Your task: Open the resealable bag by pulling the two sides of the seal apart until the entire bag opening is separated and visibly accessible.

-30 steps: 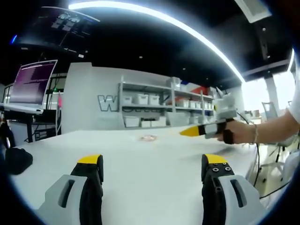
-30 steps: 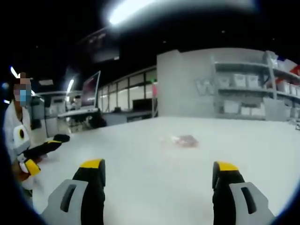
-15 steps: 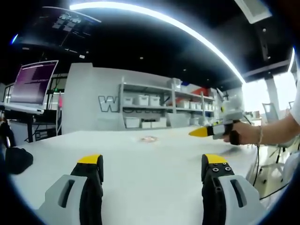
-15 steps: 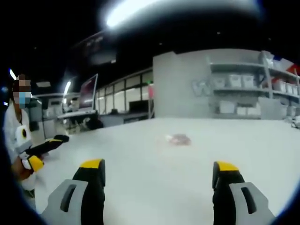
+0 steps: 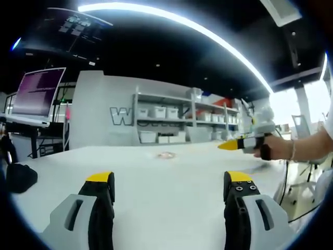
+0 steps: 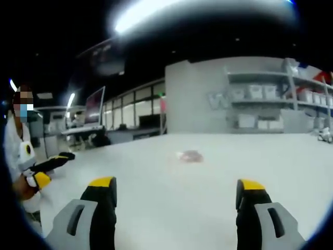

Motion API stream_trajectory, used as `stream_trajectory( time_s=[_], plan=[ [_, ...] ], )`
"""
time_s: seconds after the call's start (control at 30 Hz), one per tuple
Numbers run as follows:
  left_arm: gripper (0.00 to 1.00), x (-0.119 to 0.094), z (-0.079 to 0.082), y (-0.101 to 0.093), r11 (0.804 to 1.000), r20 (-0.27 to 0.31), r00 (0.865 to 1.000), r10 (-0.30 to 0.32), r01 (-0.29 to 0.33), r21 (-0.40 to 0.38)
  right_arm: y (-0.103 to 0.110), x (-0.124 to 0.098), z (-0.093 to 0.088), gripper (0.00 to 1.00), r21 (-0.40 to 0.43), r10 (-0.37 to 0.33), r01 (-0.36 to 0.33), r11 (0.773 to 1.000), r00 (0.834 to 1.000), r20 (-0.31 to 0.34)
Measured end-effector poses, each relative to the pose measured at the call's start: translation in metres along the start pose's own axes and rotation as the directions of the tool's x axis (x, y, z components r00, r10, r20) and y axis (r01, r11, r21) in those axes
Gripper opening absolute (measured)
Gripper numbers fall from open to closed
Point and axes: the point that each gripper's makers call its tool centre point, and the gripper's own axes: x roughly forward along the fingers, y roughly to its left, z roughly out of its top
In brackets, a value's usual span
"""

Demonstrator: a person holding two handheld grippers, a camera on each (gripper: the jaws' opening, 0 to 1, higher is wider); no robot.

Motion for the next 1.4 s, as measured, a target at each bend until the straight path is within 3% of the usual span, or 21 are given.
stream_trajectory(
  time_s=[0.67,1.4],
  plan=[
    [0.85,0.000,0.001,0.002,1.000,0.009,1.000,0.008,-0.008,-0.015,-0.016,-0.020,0.007,0.97,0.006,-0.032,0.032,0.999,0.999,0.029],
    [0.84,0.000,0.000,0.002,1.000,0.004,1.000,0.012,-0.012,-0.009,-0.038,-0.065,0.008,0.97,0.010,-0.102,0.102,0.995,0.993,0.062]
  ],
)
